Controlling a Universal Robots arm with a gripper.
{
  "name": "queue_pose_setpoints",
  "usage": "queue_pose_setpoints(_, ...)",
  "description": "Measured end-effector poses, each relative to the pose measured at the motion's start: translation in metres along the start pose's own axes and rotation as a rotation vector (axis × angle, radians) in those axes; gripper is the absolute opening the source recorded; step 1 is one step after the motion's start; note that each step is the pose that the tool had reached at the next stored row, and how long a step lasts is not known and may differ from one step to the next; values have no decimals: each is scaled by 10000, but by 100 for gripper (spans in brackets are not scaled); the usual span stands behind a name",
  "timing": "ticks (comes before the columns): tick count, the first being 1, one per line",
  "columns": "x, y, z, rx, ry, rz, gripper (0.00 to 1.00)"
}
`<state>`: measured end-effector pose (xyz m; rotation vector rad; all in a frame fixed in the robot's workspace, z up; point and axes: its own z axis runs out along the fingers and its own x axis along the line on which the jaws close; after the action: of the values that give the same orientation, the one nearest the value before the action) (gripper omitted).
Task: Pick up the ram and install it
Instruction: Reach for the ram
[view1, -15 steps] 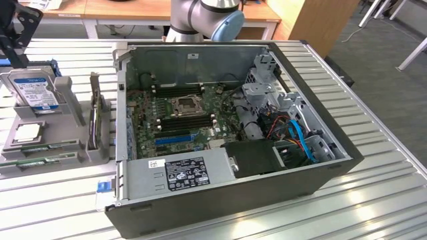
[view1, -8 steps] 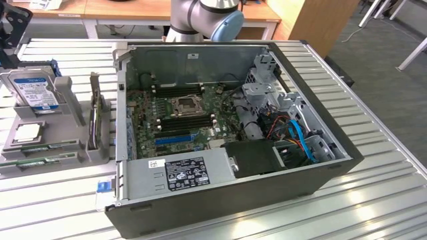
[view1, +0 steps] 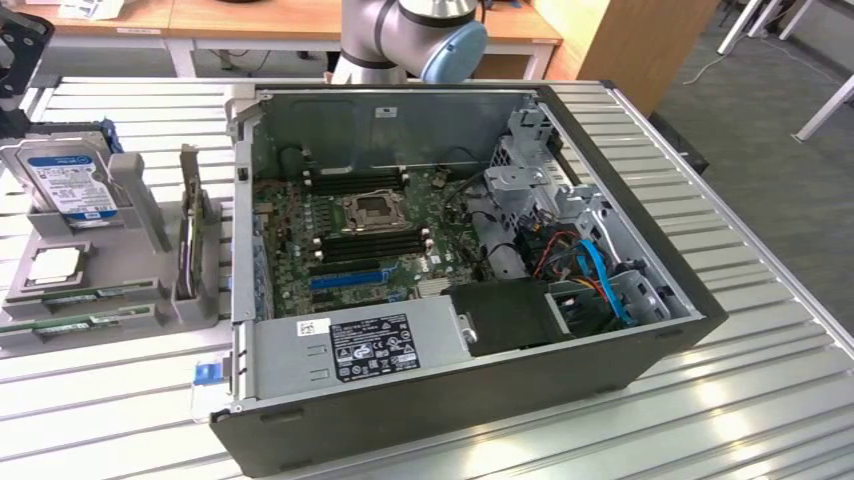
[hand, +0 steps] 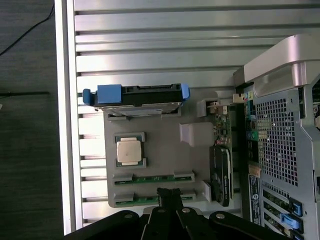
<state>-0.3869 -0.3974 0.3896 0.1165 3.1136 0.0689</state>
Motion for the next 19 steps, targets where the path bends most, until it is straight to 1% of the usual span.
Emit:
queue_pose_setpoints(9, 1, -5, -1, 1, 2, 1, 10)
queue_pose_setpoints(13, -2, -37, -2, 0, 1, 1, 10)
queue_pose_setpoints(15, -5, -72, -3, 1, 1, 0, 10)
queue_pose_setpoints(19, -6, -97, -4, 0, 1, 1, 10)
